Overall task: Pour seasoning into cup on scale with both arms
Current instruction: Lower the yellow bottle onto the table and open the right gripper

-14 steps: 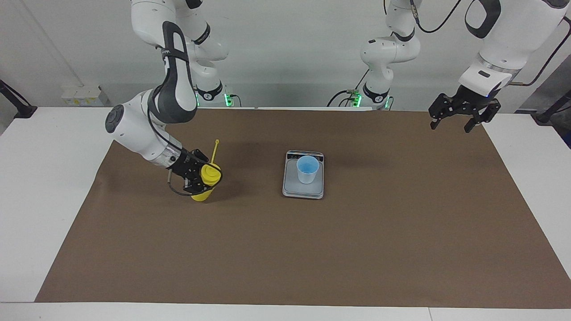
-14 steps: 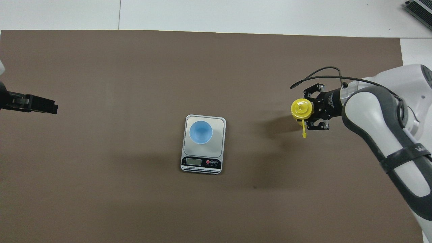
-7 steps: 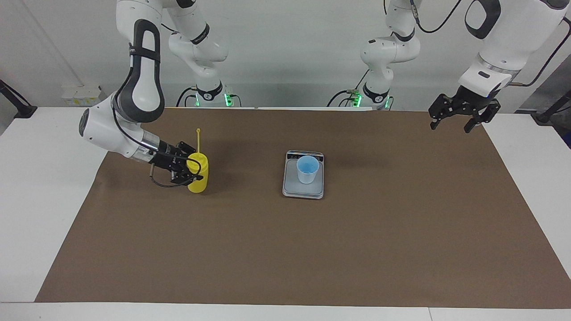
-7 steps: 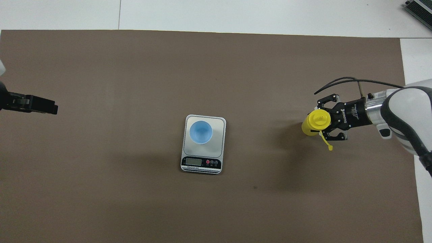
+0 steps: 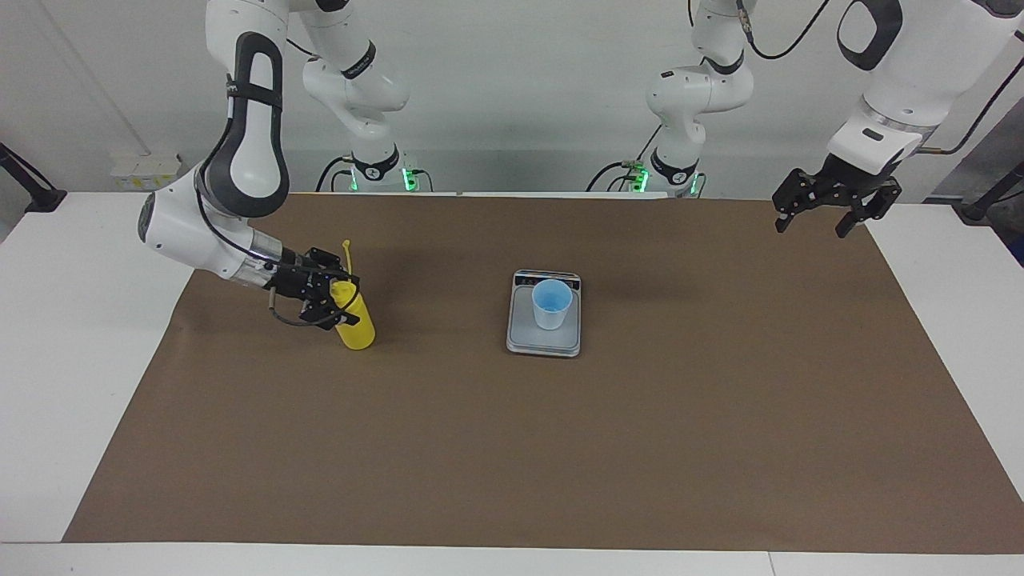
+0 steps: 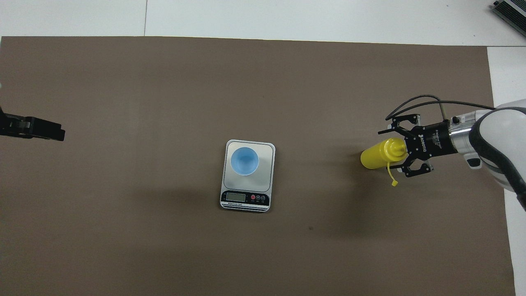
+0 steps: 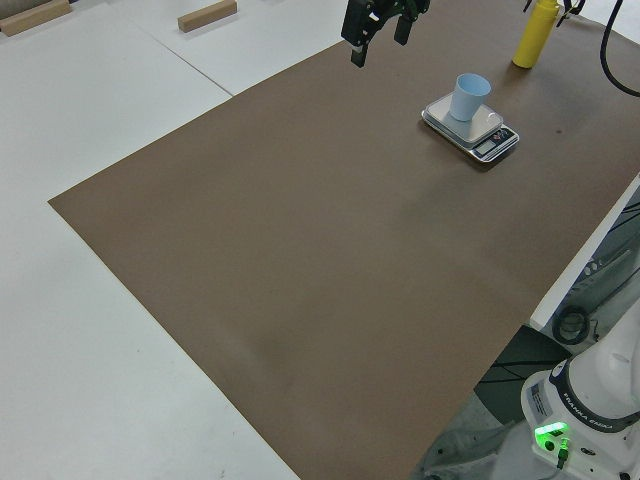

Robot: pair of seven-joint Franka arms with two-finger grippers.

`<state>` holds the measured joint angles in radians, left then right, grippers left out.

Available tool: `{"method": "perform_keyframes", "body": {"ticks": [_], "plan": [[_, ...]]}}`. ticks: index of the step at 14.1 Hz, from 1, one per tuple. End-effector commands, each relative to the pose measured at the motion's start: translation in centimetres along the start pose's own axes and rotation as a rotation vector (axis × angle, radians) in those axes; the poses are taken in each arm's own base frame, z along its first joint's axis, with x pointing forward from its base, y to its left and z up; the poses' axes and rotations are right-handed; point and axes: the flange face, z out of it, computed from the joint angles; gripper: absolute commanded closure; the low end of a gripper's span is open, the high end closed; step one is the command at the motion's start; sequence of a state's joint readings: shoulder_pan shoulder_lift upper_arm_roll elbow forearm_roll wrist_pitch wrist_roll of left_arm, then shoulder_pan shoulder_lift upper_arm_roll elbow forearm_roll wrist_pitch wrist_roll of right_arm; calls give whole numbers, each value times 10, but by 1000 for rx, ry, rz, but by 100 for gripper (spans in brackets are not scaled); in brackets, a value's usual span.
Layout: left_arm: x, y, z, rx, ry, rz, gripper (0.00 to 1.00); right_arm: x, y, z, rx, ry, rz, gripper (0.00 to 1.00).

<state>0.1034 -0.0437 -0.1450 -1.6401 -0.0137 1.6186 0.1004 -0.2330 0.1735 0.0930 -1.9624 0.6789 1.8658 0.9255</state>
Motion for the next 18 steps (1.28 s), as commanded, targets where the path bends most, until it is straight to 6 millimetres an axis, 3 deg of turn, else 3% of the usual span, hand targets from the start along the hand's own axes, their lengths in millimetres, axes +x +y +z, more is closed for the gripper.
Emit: {"method": "perform_keyframes", "body": {"ticks": [1,6,8,11,14,16,18], "plan": [[-11,0,-10,25,-26,-11,0,-4,2,-42,27,94,-88,0],[-11,8,-9,26,-34,3,0,-49,12,-82,-107,389,-362,0],[-14,8,-5,27,-44,7,0,-74,9,-76,-189,468,-520,0],[-14,7,-7,27,-39,4,0,-113,3,-51,-396,595,-811,0],[-16,8,-7,27,-45,7,0,-154,-3,-26,-472,664,-936,0],[-16,3,-7,27,-44,-2,0,-186,-11,-35,-447,697,-999,0],[-16,1,-7,27,-44,-5,0,-203,-19,-52,-444,707,-1087,0]]}}
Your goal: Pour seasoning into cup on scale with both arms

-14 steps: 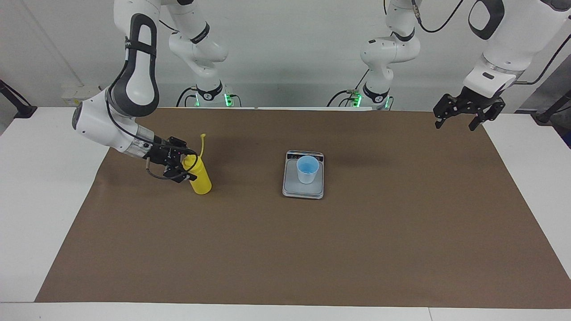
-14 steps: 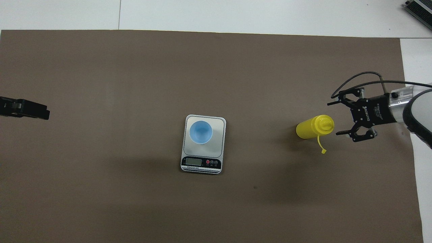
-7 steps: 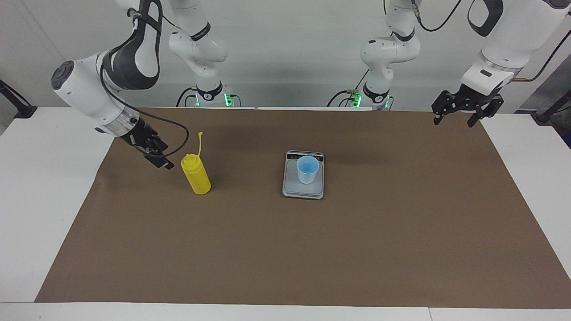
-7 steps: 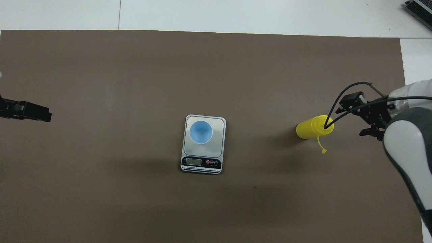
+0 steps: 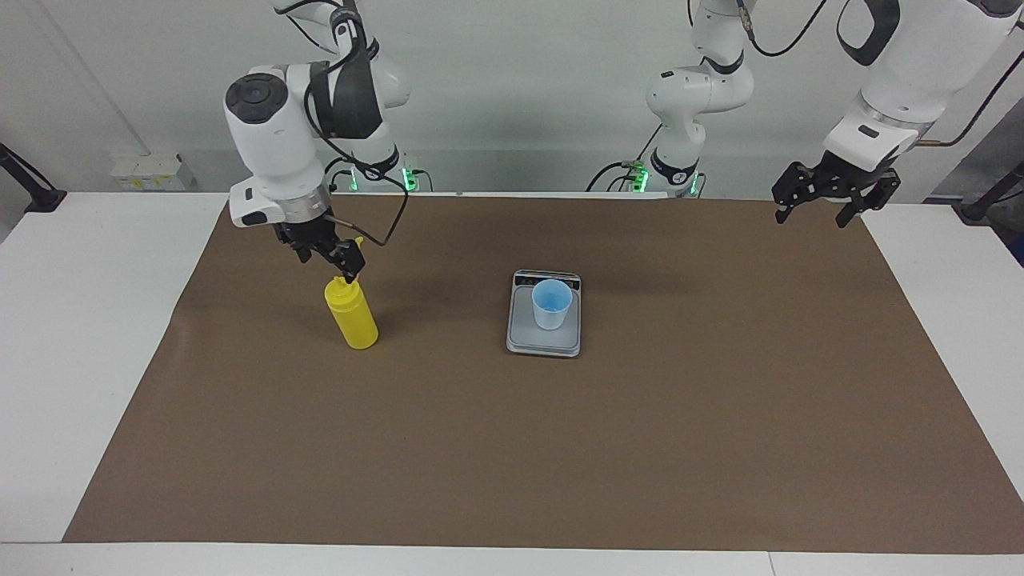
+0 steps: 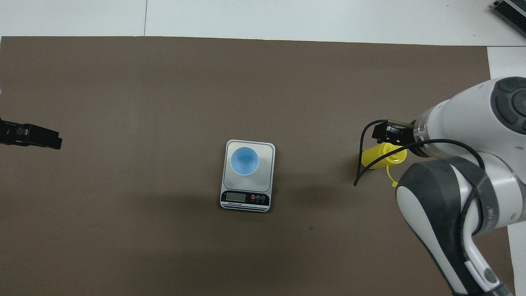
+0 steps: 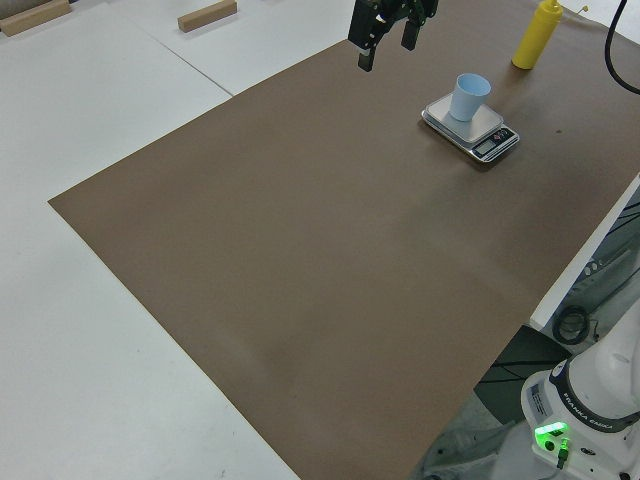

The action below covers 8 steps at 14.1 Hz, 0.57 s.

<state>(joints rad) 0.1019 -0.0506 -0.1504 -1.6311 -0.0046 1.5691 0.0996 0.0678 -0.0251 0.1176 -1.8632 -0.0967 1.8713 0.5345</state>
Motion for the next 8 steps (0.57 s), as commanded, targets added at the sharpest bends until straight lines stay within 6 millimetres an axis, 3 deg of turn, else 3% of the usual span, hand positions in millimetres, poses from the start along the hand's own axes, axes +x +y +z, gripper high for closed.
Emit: {"method": "perform_keyframes", "body": {"ticks": [1,5,8], "plan": [[-10,-3,-3,21,-9,-12,0,11,7,-35,16,57,-121,0],[-10,-3,-3,20,-9,-12,0,19,21,-84,34,70,-139,0],[-10,-3,-3,20,-9,-12,0,23,36,-93,78,42,-126,0]]}}
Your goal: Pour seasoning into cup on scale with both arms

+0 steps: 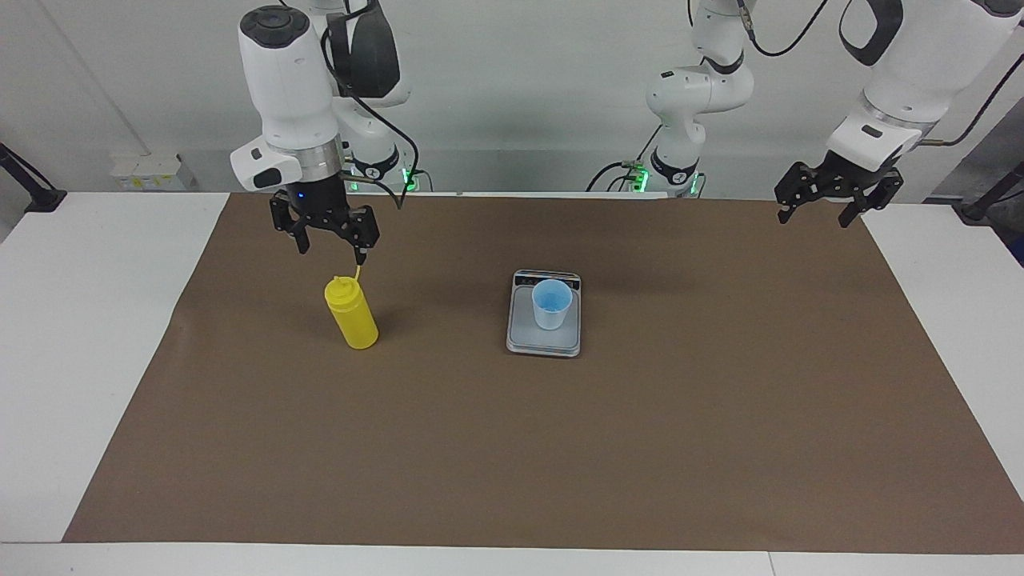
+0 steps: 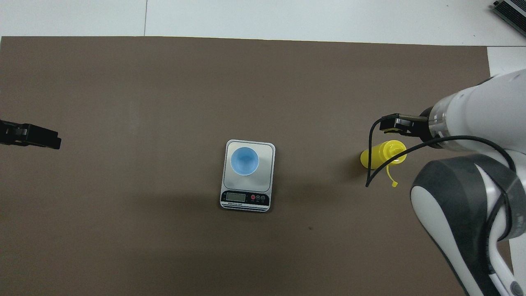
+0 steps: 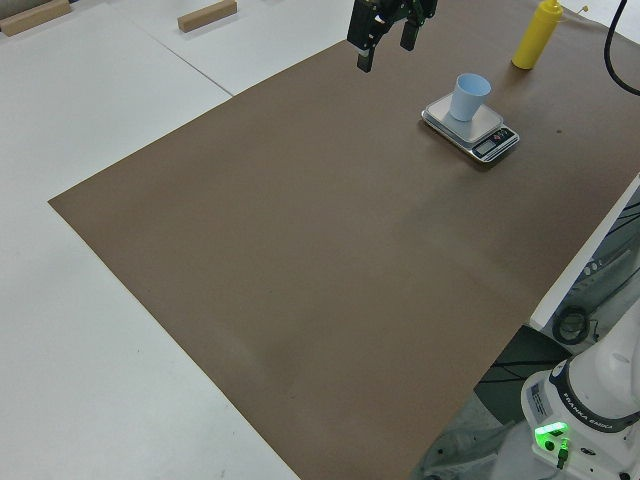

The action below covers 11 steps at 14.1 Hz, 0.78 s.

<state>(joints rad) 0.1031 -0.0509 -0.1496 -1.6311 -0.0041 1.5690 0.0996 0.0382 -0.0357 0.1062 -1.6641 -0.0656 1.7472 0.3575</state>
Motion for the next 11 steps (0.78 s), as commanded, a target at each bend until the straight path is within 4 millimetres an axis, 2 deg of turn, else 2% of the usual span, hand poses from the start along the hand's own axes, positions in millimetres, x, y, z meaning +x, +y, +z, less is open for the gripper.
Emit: {"method": "perform_keyframes", "body": {"ticks": [1,5,11], "plan": [[-10,-1,-3,19,-9,-9,0,2,15,-1,21,-40,-50,0],[-10,-2,-3,19,-9,-10,0,-12,17,13,36,-75,-63,0],[-10,-2,-3,19,-9,-10,0,-13,18,14,35,-76,-71,0]]}}
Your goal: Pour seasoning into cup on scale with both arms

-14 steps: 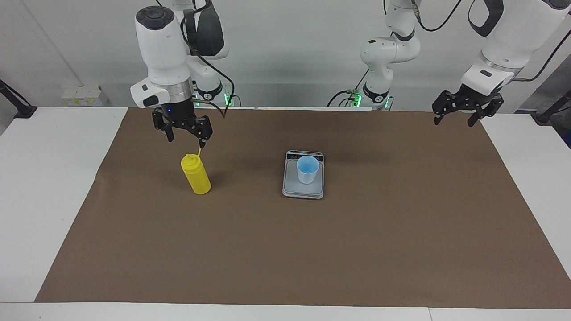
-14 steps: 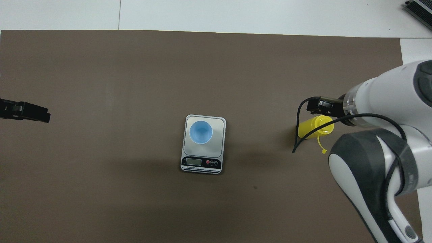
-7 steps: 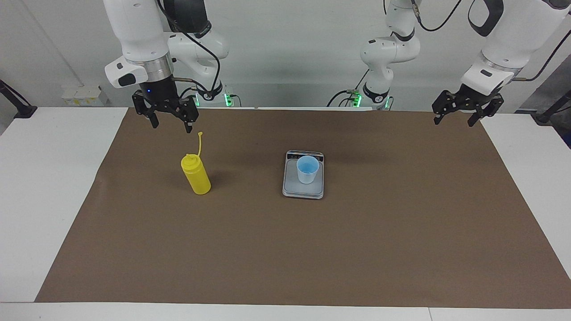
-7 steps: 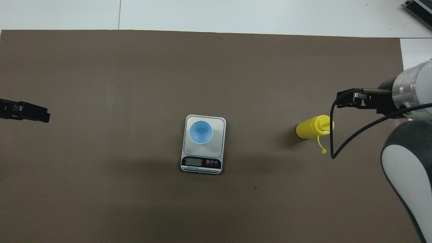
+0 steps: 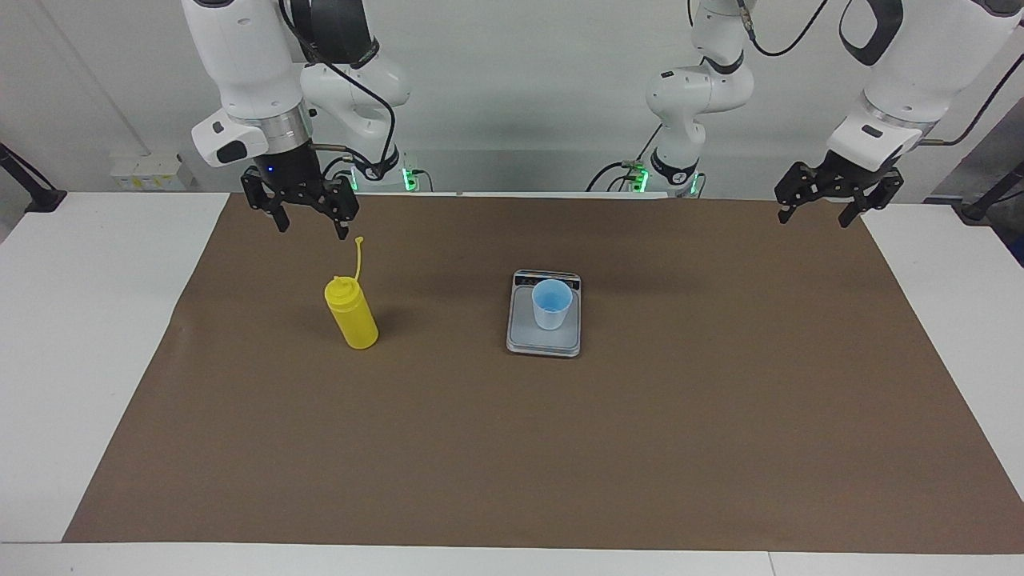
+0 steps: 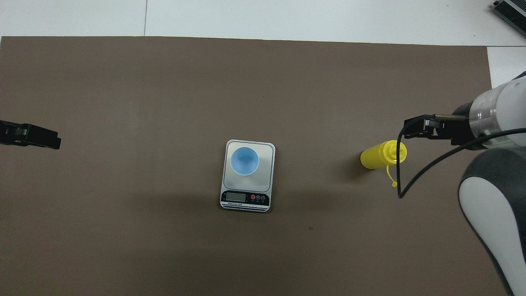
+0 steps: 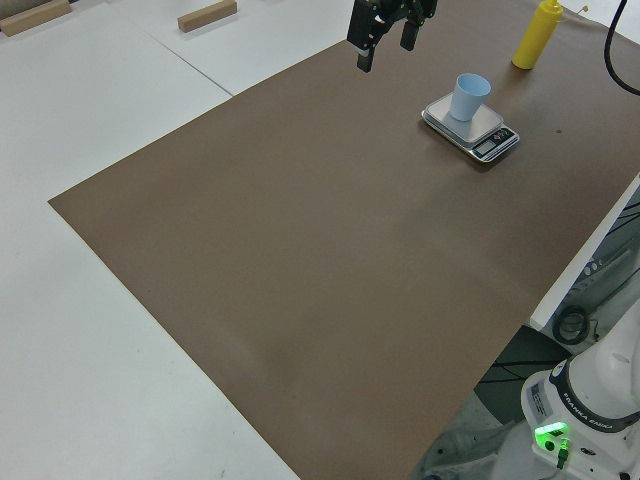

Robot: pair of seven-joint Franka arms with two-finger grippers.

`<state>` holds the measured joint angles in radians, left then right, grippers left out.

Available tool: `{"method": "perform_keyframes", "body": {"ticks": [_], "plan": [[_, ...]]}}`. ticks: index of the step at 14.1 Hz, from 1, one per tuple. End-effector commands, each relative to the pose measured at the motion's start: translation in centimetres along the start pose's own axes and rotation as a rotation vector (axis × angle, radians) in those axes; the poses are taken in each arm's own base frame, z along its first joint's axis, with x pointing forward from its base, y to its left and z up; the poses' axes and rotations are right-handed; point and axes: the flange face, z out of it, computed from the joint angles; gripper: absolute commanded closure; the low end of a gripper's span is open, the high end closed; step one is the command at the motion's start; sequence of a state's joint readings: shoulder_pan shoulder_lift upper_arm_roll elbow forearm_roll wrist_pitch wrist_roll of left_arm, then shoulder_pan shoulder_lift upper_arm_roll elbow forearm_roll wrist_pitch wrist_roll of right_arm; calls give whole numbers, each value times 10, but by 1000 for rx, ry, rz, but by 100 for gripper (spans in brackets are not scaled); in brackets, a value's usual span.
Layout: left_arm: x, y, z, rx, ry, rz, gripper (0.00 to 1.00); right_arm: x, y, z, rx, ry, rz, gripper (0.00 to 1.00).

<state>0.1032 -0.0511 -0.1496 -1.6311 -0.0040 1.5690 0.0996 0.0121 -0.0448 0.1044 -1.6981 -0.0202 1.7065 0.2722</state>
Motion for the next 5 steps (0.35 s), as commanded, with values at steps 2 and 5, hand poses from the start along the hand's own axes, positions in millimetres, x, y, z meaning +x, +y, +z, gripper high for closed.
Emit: {"method": "perform_keyframes", "body": {"ticks": [2,5], "plan": [[-10,-2,-2,19,-10,-10,0,-7,5,-2,16,2,-21,0],[-10,-2,-2,19,-10,-10,0,-7,4,-2,16,2,-23,0]]}}
